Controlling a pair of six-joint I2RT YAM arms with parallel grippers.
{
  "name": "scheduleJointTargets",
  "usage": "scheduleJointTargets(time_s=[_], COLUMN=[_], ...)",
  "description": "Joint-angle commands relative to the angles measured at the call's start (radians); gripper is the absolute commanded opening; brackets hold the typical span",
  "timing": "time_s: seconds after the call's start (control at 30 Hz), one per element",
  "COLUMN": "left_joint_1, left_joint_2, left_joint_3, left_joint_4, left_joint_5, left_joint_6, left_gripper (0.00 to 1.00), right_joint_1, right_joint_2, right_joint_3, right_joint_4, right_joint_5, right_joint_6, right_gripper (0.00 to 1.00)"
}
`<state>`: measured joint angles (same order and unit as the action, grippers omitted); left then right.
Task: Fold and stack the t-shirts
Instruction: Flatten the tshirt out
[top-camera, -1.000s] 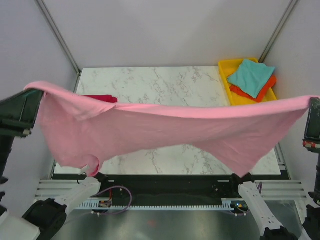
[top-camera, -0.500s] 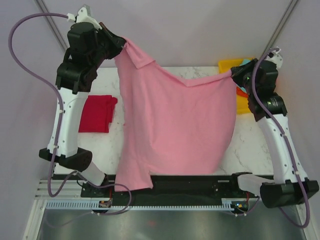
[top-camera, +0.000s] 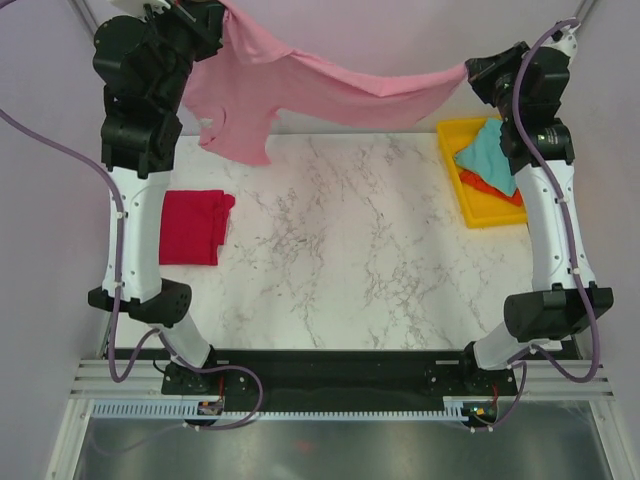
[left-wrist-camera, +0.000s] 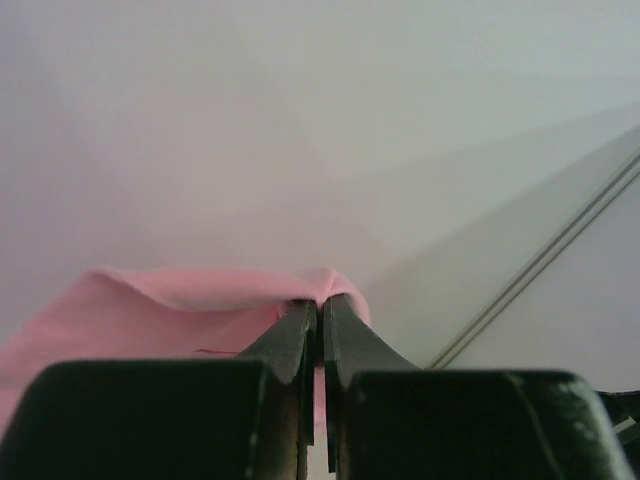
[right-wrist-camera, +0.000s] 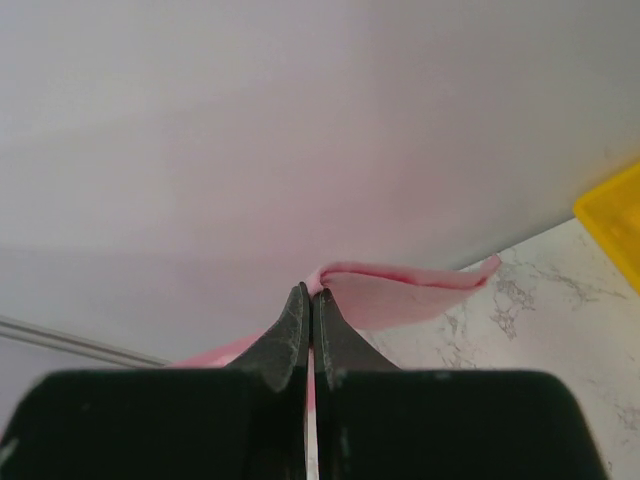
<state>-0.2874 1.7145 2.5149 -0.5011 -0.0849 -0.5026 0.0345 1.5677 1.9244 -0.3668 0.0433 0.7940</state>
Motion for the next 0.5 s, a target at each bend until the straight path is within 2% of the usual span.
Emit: scheduleJointTargets(time_s=[0.0, 0.1, 0.2, 0.23, 0.27, 0.33, 0.47], left_joint_1=[0.019, 0.024, 0.024, 0.024, 0.022, 0.019, 0.002], left_joint_2=[0.033, 0.025, -0.047, -0.079, -0.108, -0.199, -0.321], left_joint_3=[0.004, -0.108, -0.345, -0.501, -0.580, -0.779, -1.005], left_joint_4=[0.113, 0.121, 0.189, 0.222, 0.252, 0.327, 0.348], left_joint_5=[0.043, 0.042, 0.082, 0.105, 0.115, 0.126, 0.131], left_joint_6=[0.101, 0.131, 0.112, 0.078, 0.059, 0.020, -0.001], left_gripper=[0.02, 0.02, 0.02, 0.02, 0.02, 0.02, 0.02], right_joint_1=[-0.021, -0.027, -0.059, -0.067, -0.079, -0.085, -0.091], right_joint_2=[0.061, 0.057, 0.020, 0.008, -0.018, -0.043, -0.147], right_joint_3=[0.012, -0.059, -0.227, -0.275, -0.369, -0.456, -0.716], right_joint_4=[0.025, 0.043, 0.115, 0.141, 0.161, 0.201, 0.258], right_joint_5=[-0.033, -0.028, -0.040, -0.075, -0.083, -0.097, -0.089], right_joint_6=[0.002, -0.016, 0.004, 0.008, 0.008, -0.001, -0.033], right_gripper=[0.00, 0.00, 0.00, 0.00, 0.00, 0.00, 0.00])
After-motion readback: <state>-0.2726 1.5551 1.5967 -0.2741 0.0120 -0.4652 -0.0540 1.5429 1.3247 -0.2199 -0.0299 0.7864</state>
